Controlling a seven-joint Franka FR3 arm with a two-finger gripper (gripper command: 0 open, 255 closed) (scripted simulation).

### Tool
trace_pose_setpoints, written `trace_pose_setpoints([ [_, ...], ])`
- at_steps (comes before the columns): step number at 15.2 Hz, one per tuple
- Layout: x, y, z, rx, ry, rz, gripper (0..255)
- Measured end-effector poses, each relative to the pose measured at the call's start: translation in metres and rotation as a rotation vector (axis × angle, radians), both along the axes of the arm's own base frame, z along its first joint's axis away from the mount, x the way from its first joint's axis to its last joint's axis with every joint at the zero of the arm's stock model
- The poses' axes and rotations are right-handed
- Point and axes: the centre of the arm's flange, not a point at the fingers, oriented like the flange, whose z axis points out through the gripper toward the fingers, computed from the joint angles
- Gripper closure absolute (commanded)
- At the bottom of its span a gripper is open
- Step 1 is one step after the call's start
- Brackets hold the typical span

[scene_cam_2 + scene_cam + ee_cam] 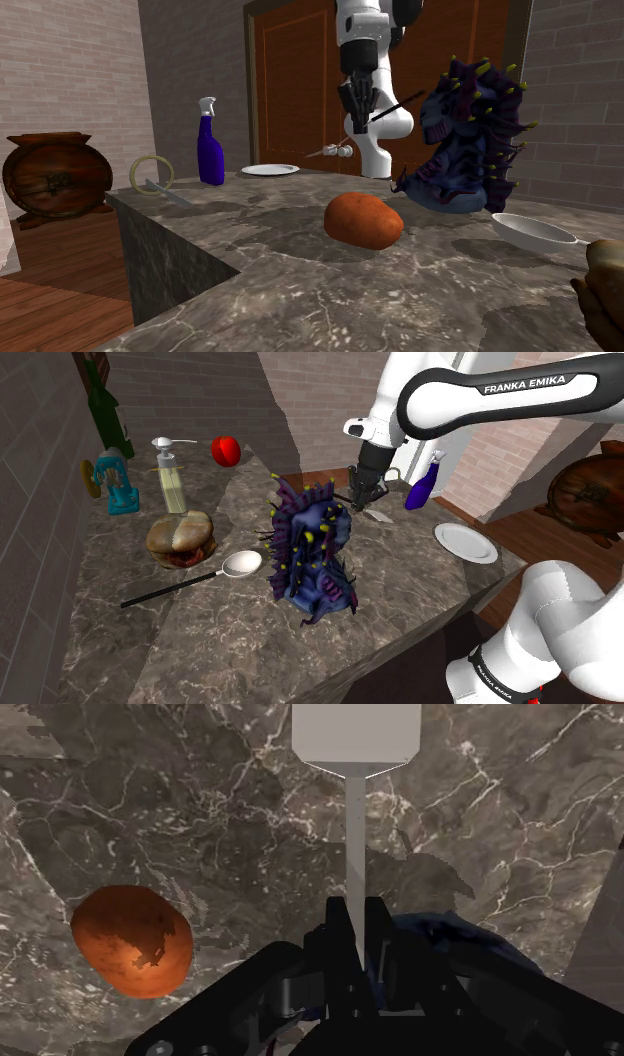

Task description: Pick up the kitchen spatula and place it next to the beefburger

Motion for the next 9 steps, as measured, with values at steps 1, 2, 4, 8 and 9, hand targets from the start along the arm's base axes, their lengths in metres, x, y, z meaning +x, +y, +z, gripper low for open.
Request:
trace_pose_setpoints([
  [1, 0.013, 0.006, 0.0, 0.0, 0.0, 0.0, 255],
  [2, 0.025, 0.013, -0.001, 0.0, 0.0, 0.0, 255],
  [4, 0.045, 0.024, -0.002, -0.001, 0.001, -0.001, 255],
  [8, 0.09, 0.055, 0.001, -0.001, 0.0, -0.001, 255],
  [9, 0.1, 0.063, 0.0, -0.001, 0.0, -0.001, 255],
])
